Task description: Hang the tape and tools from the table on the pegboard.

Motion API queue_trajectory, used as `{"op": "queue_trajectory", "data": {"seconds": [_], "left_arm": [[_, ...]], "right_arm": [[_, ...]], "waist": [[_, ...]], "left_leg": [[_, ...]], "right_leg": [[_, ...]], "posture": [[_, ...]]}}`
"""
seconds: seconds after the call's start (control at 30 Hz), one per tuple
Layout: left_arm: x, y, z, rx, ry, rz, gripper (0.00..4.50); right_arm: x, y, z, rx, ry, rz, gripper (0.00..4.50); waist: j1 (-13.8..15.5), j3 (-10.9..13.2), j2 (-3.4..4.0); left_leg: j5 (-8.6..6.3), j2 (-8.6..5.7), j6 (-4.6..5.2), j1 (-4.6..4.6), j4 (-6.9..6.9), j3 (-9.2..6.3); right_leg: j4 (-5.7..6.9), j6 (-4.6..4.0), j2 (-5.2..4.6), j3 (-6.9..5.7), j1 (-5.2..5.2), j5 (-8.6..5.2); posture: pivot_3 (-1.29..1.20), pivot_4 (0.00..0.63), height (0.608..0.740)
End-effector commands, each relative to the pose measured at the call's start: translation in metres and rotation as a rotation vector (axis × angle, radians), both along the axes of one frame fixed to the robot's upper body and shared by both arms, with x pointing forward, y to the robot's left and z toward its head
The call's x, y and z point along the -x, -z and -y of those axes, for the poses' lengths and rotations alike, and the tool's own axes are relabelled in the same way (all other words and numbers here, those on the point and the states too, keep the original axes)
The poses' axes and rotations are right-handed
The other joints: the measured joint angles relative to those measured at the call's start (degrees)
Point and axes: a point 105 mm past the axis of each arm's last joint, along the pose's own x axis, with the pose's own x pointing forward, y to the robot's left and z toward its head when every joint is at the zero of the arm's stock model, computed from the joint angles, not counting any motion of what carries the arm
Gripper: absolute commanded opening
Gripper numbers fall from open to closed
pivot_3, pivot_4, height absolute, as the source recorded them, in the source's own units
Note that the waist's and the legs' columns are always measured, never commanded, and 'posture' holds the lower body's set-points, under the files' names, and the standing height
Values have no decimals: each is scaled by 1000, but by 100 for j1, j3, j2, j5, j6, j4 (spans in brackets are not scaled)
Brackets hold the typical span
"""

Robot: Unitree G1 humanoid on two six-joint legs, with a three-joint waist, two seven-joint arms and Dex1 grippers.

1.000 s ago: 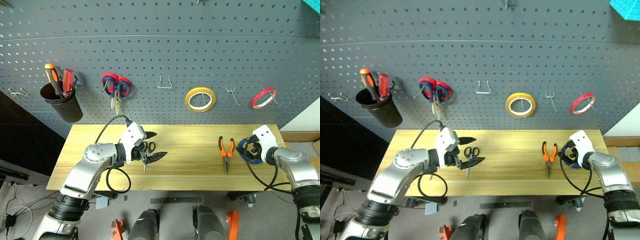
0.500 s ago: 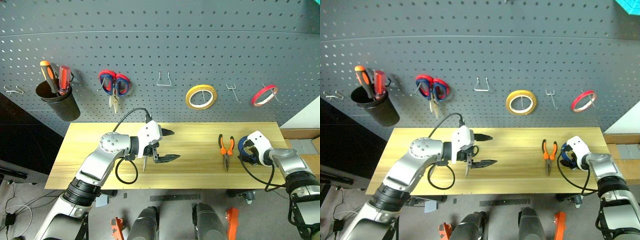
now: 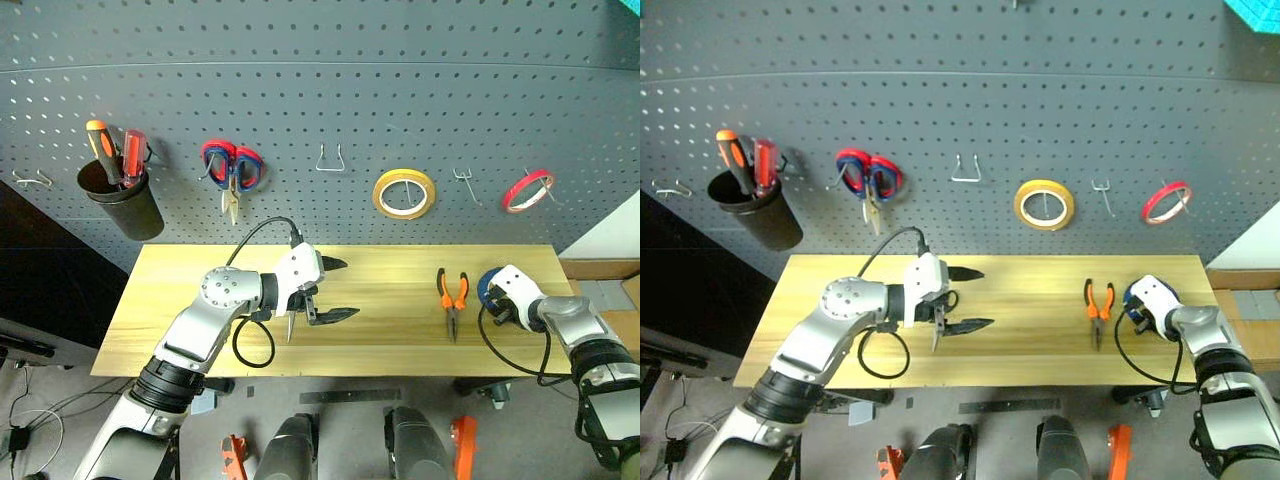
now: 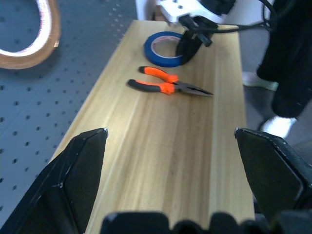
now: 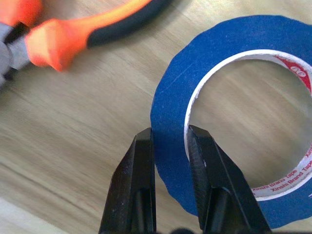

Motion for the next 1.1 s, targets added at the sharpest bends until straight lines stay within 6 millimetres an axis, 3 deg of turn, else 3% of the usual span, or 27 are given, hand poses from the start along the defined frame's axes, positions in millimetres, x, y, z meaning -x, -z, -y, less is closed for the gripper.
{"op": "queue_trajectory", "data": {"seconds": [0.03,0.1,0.23,0.47,0.6,0.77,1.1], "left_arm": [[3,-13,-4,41,-9,60,4500],[4,-12,-5,43,-13,62,4500],[2,-17,-5,78,-32,80,4500],[-5,-24,-5,114,-50,111,4500],[-11,-32,-4,139,-67,149,4500],[-16,-49,-5,219,-104,163,4500],[-5,-57,-1,247,-69,129,4500]], "right_arm": [[9,-36,11,80,-19,168,410],[21,-55,5,83,-6,256,410],[55,-86,-26,108,5,453,410],[80,-152,-107,112,-80,899,409],[66,-184,-128,46,-115,1037,409],[45,-197,-139,-10,-154,1067,409],[8,-183,-160,-139,-226,975,409]], "waist": [[17,-1,6],[13,-2,10],[-27,-1,8],[-154,2,5],[-188,4,2],[-160,4,0],[-146,4,0]], "left_leg": [[0,-1,0,-17,-1,-2],[0,-3,0,-37,1,-3],[0,-2,0,-74,5,1],[-10,-4,22,-64,19,11],[-7,1,22,-49,17,21],[2,0,9,-51,16,19],[6,-3,1,-64,11,22]], "right_leg": [[-1,0,-1,-2,-12,0],[-2,0,-3,0,-30,0],[13,0,-3,5,-76,0],[78,0,-1,32,-96,-1],[87,-1,7,43,-96,0],[84,-6,6,41,-96,0],[70,-7,3,42,-106,0]], "posture": [[-116,241,740],[-130,245,740],[-164,256,740],[-201,267,740],[-189,262,740],[-158,251,740],[-128,239,740]]}}
